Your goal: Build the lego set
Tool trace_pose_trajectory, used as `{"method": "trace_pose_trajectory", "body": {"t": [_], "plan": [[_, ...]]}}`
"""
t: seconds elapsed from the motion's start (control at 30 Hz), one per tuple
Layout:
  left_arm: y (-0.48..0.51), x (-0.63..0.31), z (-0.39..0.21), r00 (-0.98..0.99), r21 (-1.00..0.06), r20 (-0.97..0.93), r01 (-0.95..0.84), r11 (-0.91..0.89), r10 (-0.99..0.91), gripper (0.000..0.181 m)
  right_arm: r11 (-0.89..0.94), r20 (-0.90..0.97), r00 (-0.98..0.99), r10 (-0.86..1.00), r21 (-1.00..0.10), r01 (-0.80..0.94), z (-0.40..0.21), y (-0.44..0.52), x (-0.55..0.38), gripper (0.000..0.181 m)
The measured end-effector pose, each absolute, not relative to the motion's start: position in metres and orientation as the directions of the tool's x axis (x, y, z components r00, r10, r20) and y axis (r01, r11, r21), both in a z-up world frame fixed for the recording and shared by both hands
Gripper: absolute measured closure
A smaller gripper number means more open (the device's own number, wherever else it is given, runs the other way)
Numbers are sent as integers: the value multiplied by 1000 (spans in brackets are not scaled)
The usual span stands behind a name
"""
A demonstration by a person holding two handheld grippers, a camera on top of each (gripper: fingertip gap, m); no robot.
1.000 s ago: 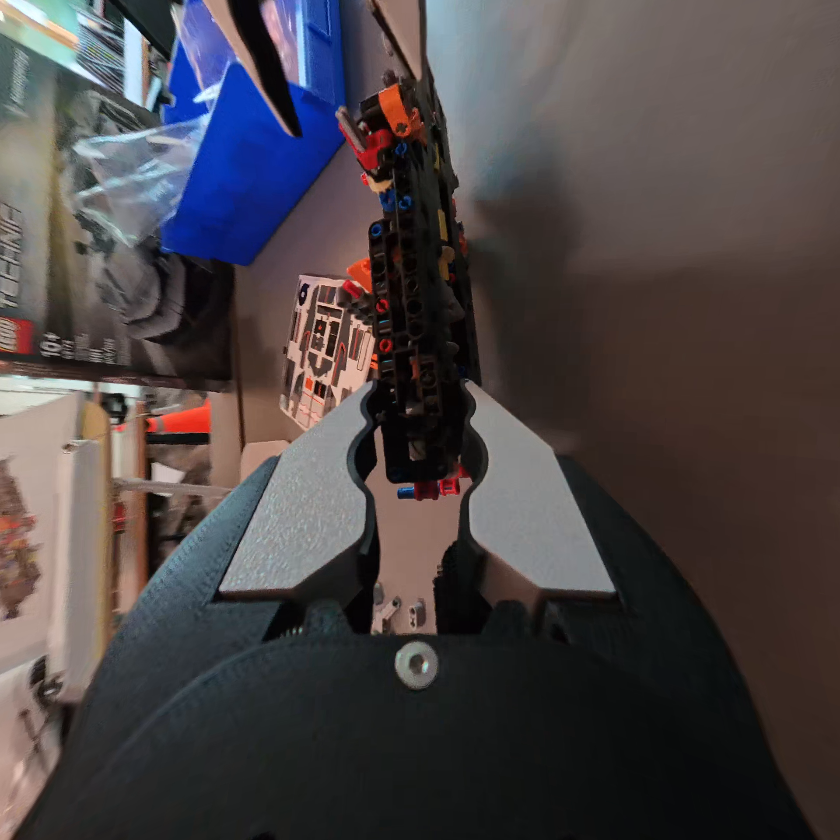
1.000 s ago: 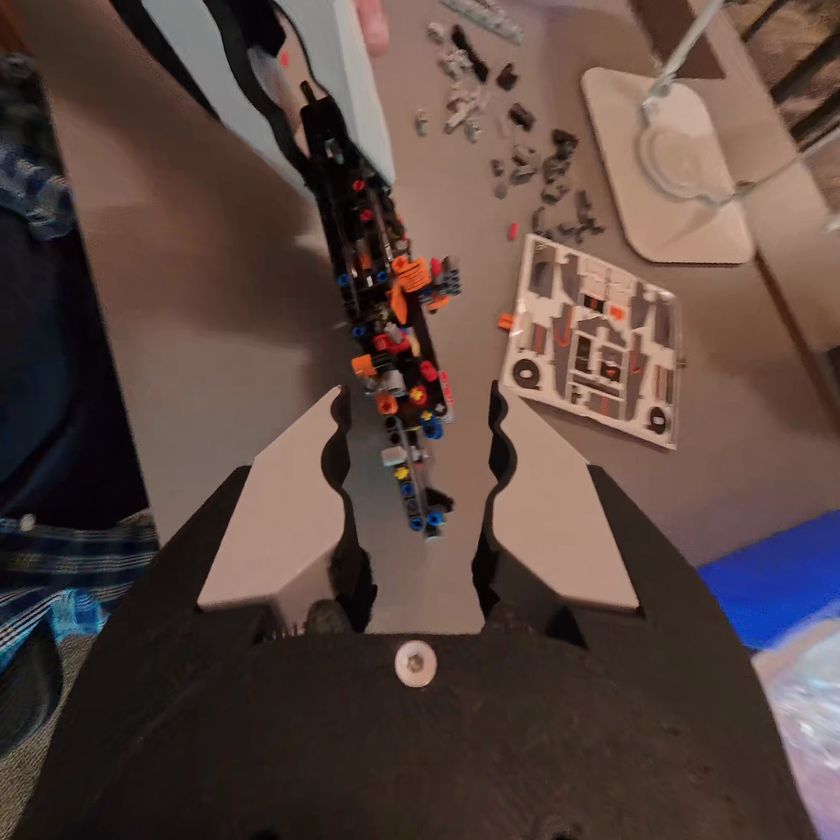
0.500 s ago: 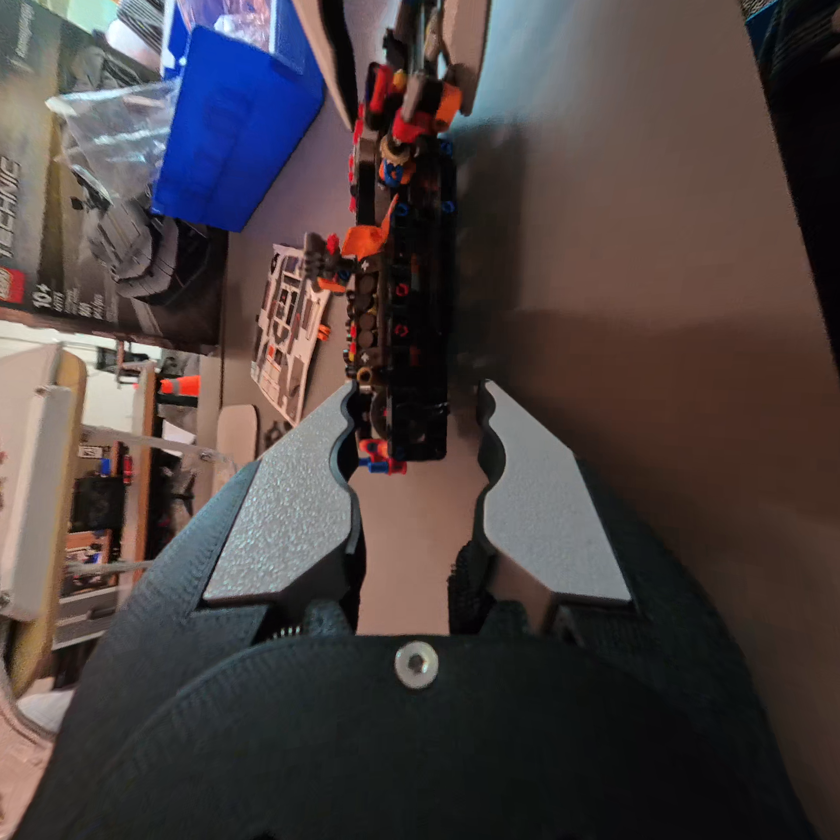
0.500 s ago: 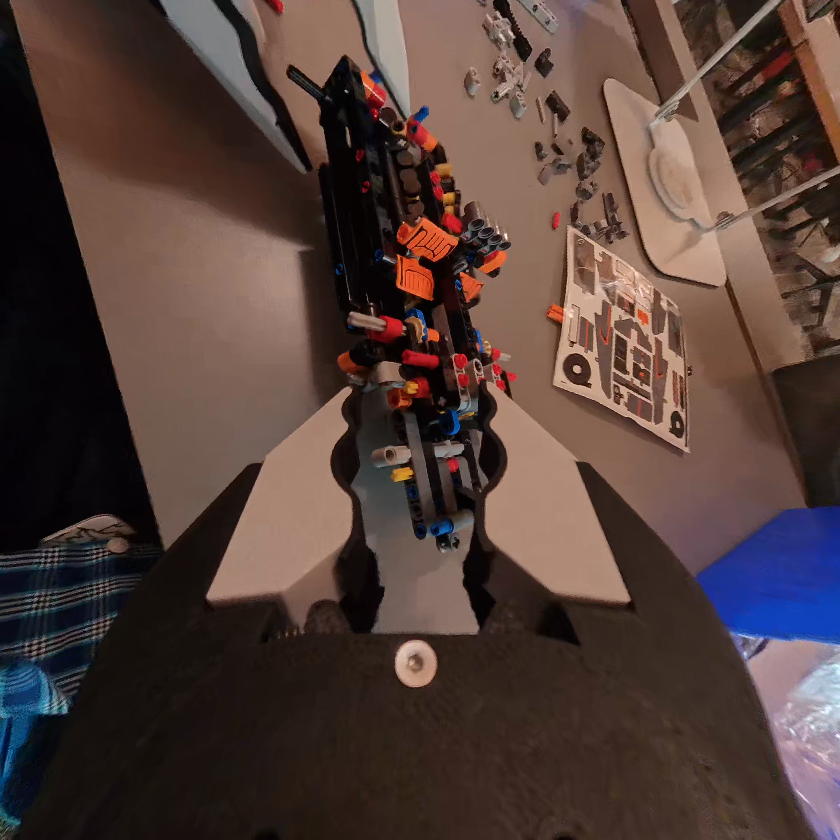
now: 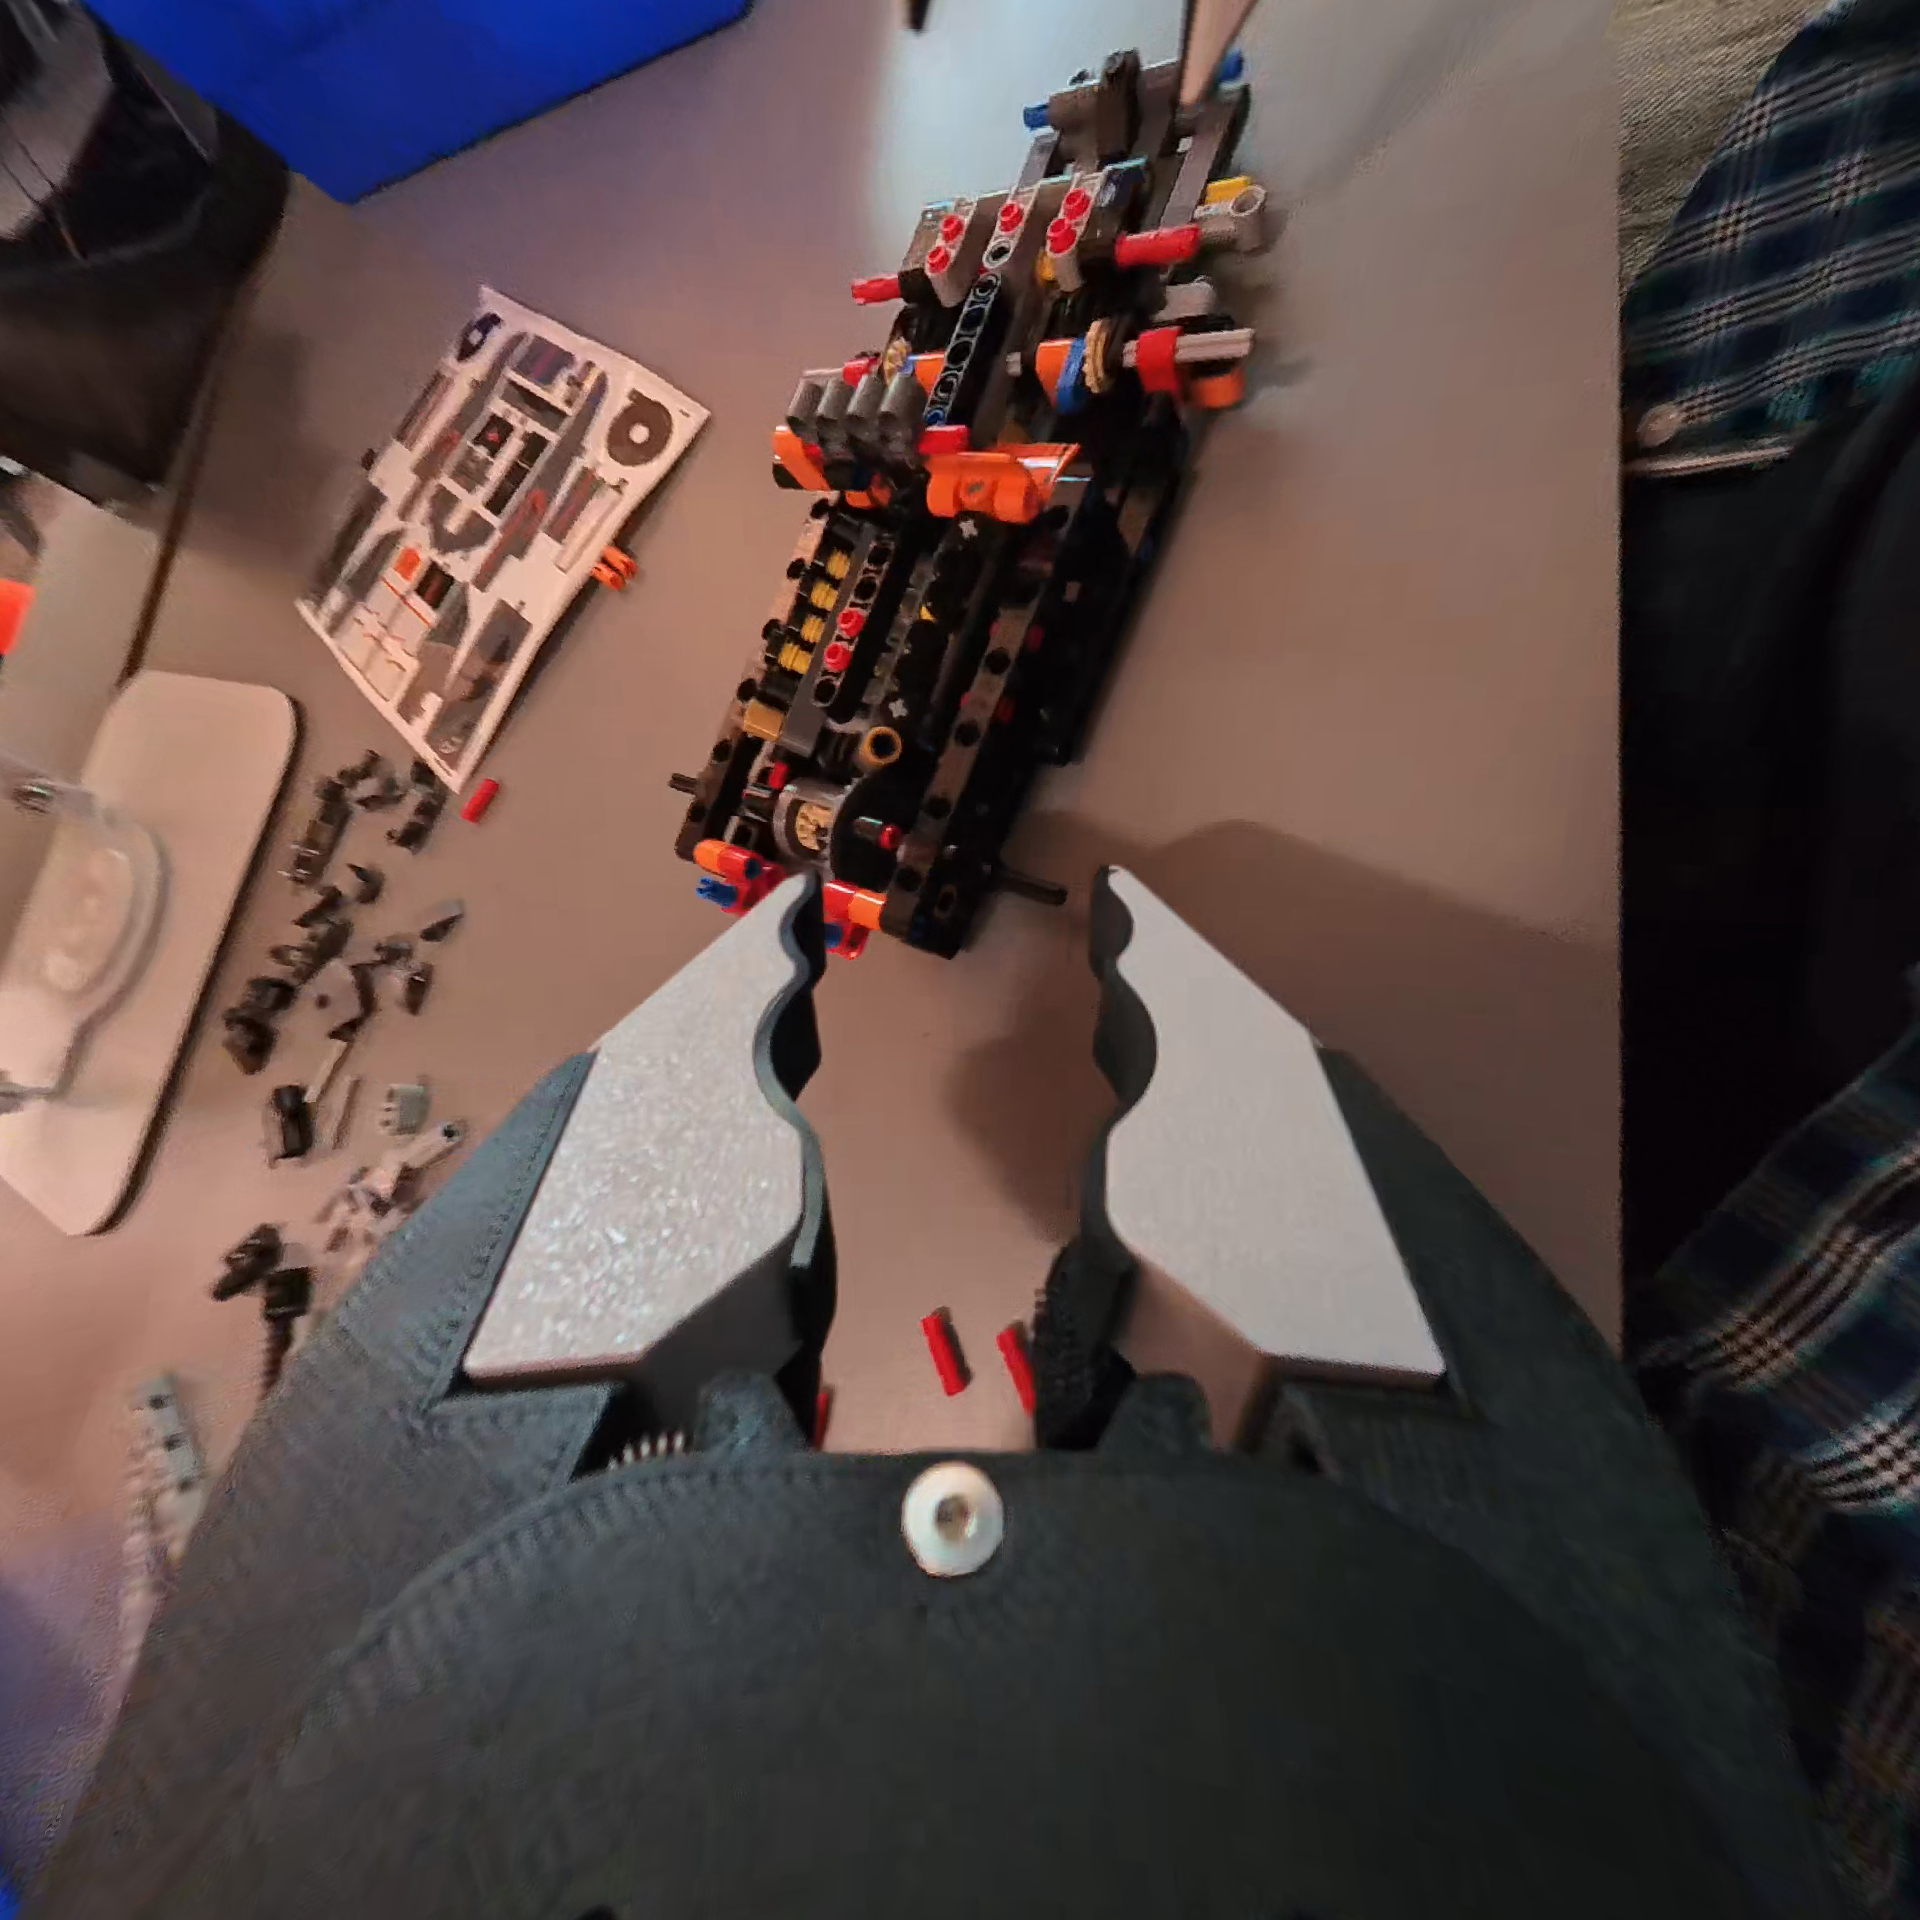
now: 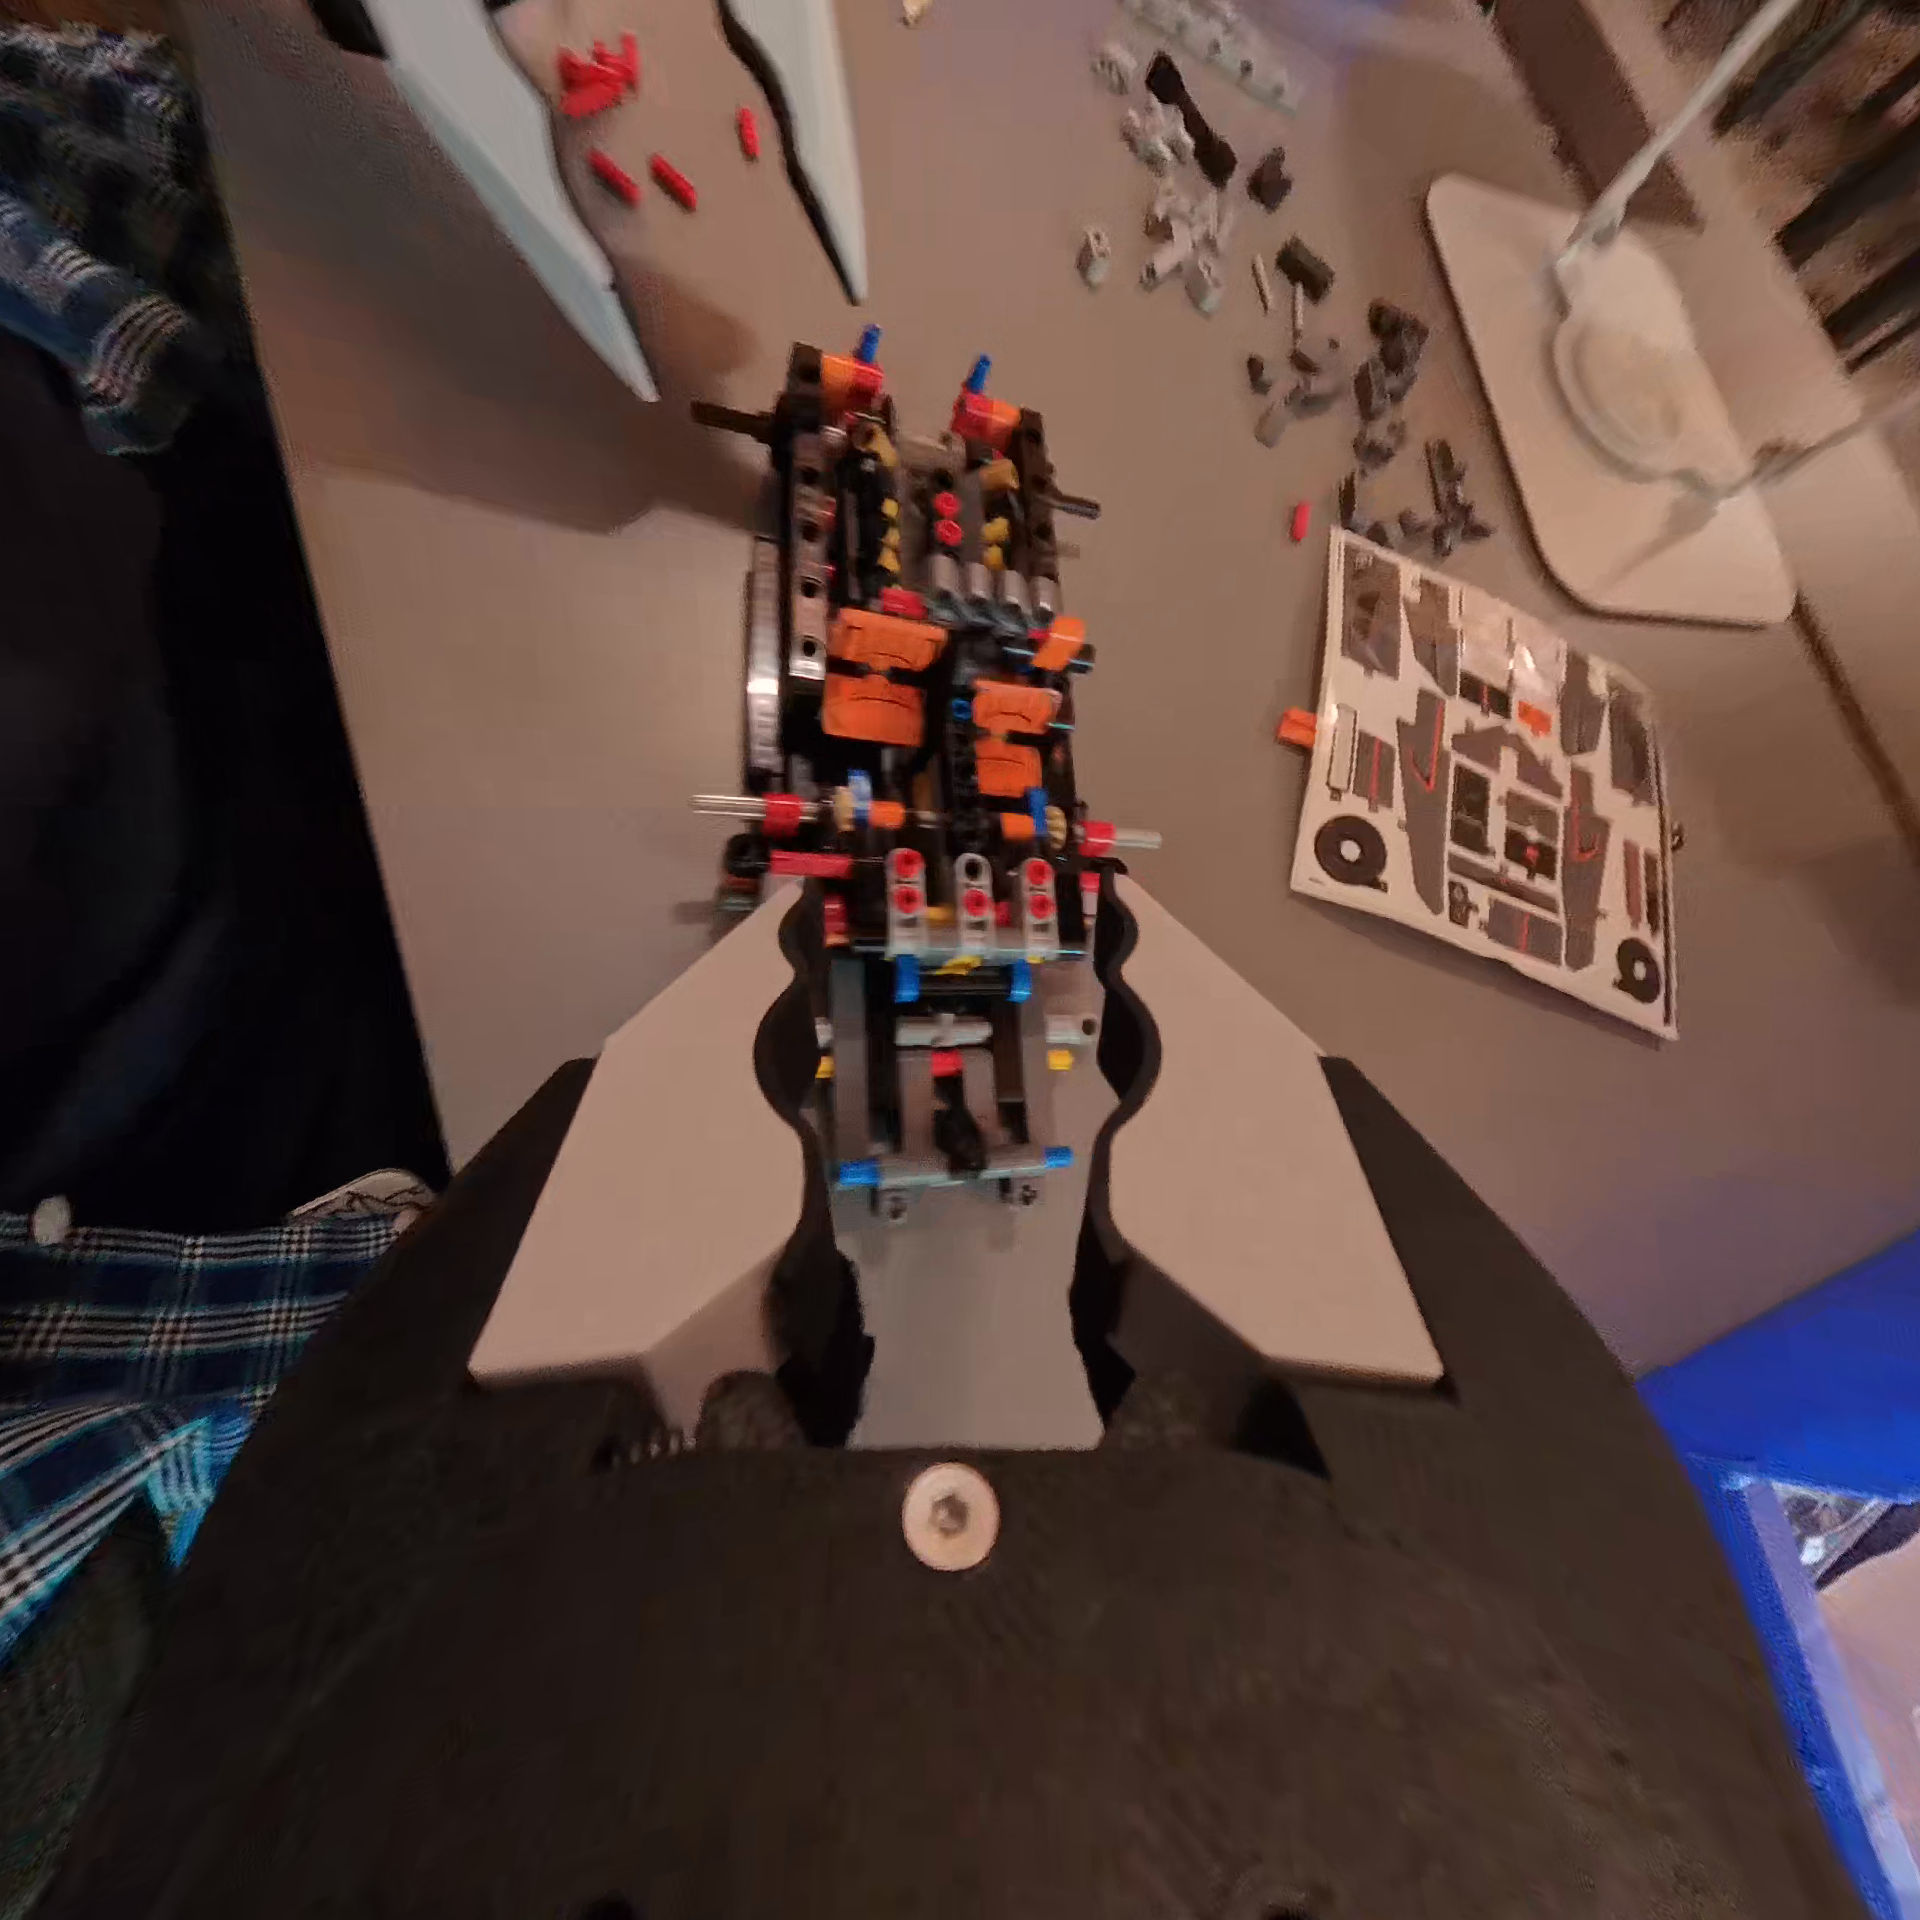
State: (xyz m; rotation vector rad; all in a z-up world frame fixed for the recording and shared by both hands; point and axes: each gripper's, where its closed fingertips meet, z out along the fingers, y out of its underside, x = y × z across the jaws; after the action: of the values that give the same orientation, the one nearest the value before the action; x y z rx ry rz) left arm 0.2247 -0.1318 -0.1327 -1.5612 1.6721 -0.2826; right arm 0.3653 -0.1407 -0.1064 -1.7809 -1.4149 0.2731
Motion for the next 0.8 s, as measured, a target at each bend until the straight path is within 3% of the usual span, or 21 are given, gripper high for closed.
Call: {"method": "trace_pose_trajectory", "body": {"t": [0.07, 0.13, 0.23, 0.43, 0.57, 0.8], "plan": [[-131, 226, -139, 110, -647, -366, -744, 168, -924, 128, -81, 260, 373, 891, -717, 692, -110, -124, 371, 127], [-128, 224, -146, 123, -628, -349, -767, 135, -929, 128, -214, 95, 395, 914, -714, 667, -124, -118, 375, 116], [-118, 222, -151, 165, -625, -308, -777, 68, -937, 132, -295, -87, 344, 935, -727, 620, -132, -129, 369, 125], [-83, 213, -157, 260, -650, -175, -755, -86, -950, 135, -376, -164, 394, 904, -743, 554, -133, -134, 351, 125], [-46, 207, -157, 314, -630, -182, -765, -135, -932, 140, -441, -264, 393, 881, -759, 478, -131, -143, 321, 133], [-5, 193, -149, 390, -629, -202, -755, -187, -898, 141, -390, -249, 337, 908, -797, 461, -117, -140, 291, 126]]}}
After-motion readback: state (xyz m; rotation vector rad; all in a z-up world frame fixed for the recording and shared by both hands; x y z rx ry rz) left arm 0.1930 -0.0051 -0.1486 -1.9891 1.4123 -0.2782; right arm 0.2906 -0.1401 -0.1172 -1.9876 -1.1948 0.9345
